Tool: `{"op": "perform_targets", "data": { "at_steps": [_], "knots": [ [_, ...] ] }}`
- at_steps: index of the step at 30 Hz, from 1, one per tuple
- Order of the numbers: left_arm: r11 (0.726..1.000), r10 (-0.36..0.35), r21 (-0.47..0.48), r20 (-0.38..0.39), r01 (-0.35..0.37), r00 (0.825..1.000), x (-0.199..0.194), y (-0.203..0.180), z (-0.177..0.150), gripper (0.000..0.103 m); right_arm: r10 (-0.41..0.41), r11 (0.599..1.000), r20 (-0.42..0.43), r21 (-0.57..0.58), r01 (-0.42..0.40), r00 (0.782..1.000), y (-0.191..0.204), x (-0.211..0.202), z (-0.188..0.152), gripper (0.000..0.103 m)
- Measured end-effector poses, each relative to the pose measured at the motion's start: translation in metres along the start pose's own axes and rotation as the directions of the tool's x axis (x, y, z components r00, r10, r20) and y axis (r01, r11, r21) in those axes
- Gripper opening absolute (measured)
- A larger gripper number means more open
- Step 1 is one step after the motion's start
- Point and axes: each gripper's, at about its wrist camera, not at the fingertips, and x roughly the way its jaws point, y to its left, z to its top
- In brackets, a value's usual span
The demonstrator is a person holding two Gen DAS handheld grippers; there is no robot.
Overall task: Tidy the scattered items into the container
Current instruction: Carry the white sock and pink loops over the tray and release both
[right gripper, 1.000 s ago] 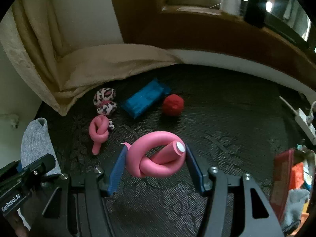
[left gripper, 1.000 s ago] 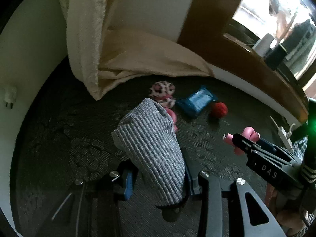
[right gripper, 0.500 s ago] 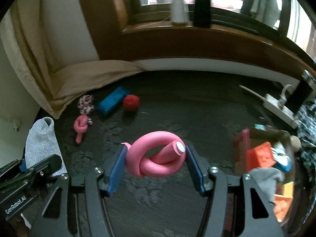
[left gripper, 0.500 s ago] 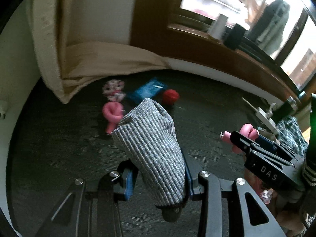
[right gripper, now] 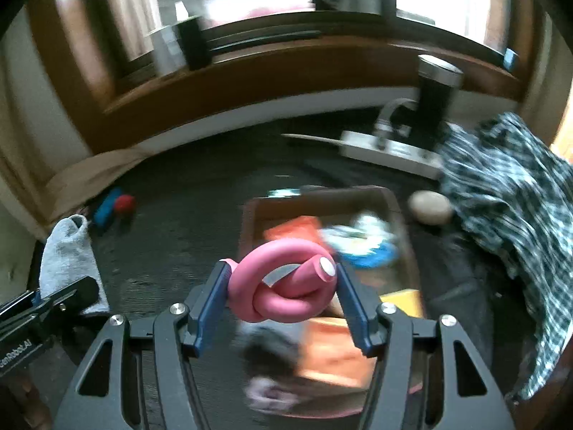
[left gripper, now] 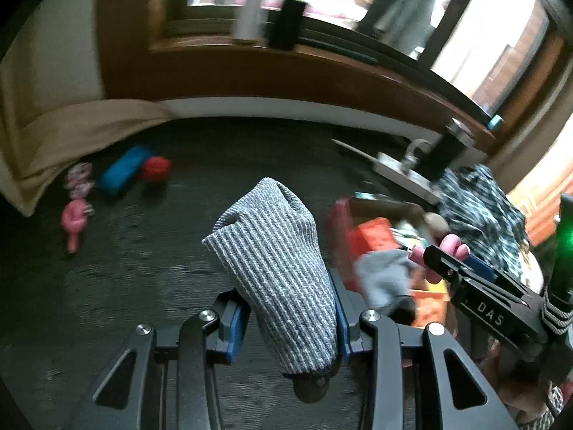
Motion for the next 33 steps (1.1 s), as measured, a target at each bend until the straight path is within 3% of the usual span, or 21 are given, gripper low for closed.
{"op": "perform_targets", "data": {
  "at_steps": [7,11,16,19,22,25,33],
  "knots": [
    [0.995,-0.085,0.051,-0.045,0.088,0.995,0.032,-0.061,0.012,0.041,-0.014,0.995,-0.012,0.094,0.015,1.0,-0.072,-0.005,-0.003,0.063],
    [0.991,-0.112,0.071,-0.054,0.115,0.992,0.049,-0.086,0.024,0.041,0.005,0.996,-0.014,0.094,-0.004,1.0,-0.082,-0.004,-0.002,0.063],
    [0.984,-0.162,0.057,-0.12,0.169,0.98,0.081,-0.099,0.043,0.044,0.046,0.997,-0.031,0.07,-0.043,0.998,-0.081,0.005,-0.002,0.063],
    [0.984,-0.156,0.066,-0.143,0.167,0.977,0.093,-0.101,0.047,0.058,0.073,0.996,-0.048,0.056,-0.07,0.996,-0.077,0.012,-0.002,0.063],
    [0.985,-0.154,0.06,-0.149,0.164,0.977,0.097,-0.097,0.049,0.058,0.1,0.994,-0.069,0.044,-0.098,0.993,-0.071,0.019,-0.001,0.064],
    [0.989,-0.139,0.034,-0.147,0.146,0.979,0.098,-0.086,0.05,0.066,0.127,0.992,-0.089,0.033,-0.125,0.988,-0.066,0.026,0.0,0.065],
    [0.994,-0.109,-0.023,-0.134,0.107,0.985,0.094,-0.061,0.05,0.066,0.174,0.985,-0.127,0.014,-0.173,0.977,-0.053,0.038,0.003,0.066]
  ]
}}
